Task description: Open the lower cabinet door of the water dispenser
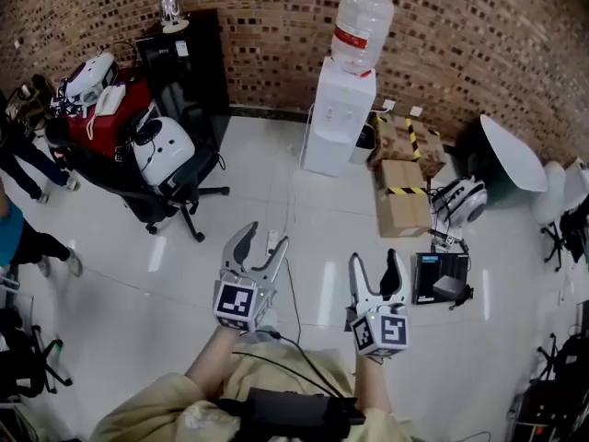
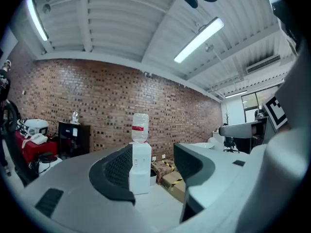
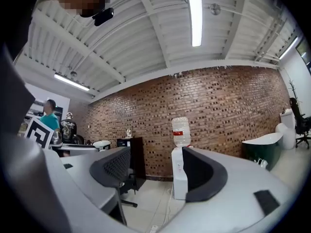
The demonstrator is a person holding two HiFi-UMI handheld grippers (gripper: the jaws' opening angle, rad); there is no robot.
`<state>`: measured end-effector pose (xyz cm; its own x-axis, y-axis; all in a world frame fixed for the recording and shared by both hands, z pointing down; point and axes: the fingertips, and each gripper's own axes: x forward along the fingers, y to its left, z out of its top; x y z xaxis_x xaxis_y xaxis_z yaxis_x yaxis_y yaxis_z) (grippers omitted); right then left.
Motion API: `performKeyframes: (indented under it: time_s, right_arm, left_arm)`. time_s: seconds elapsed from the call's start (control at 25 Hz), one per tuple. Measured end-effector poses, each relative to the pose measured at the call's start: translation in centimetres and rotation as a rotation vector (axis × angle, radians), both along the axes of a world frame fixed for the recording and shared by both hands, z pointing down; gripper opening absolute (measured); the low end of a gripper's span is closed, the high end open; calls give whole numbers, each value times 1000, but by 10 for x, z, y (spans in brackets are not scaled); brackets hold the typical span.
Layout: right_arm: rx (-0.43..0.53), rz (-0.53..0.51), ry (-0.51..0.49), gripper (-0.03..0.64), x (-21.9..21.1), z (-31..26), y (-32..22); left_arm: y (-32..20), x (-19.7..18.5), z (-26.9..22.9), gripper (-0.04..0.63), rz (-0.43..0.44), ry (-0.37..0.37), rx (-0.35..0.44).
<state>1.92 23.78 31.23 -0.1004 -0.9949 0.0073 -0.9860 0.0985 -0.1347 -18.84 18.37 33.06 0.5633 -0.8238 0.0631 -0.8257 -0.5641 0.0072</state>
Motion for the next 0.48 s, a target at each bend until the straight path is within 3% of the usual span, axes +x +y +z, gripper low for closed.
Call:
performKeyframes:
  time_s: [0.28, 0.48]
  right_arm:
    - [-19, 45, 58, 353, -21, -5, -51]
    - [-78, 82, 74, 353, -2, 10, -65]
  left_arm:
    - [-59, -9, 2, 250, 83, -4, 8]
    - [-94, 3, 23, 249, 80, 38, -64]
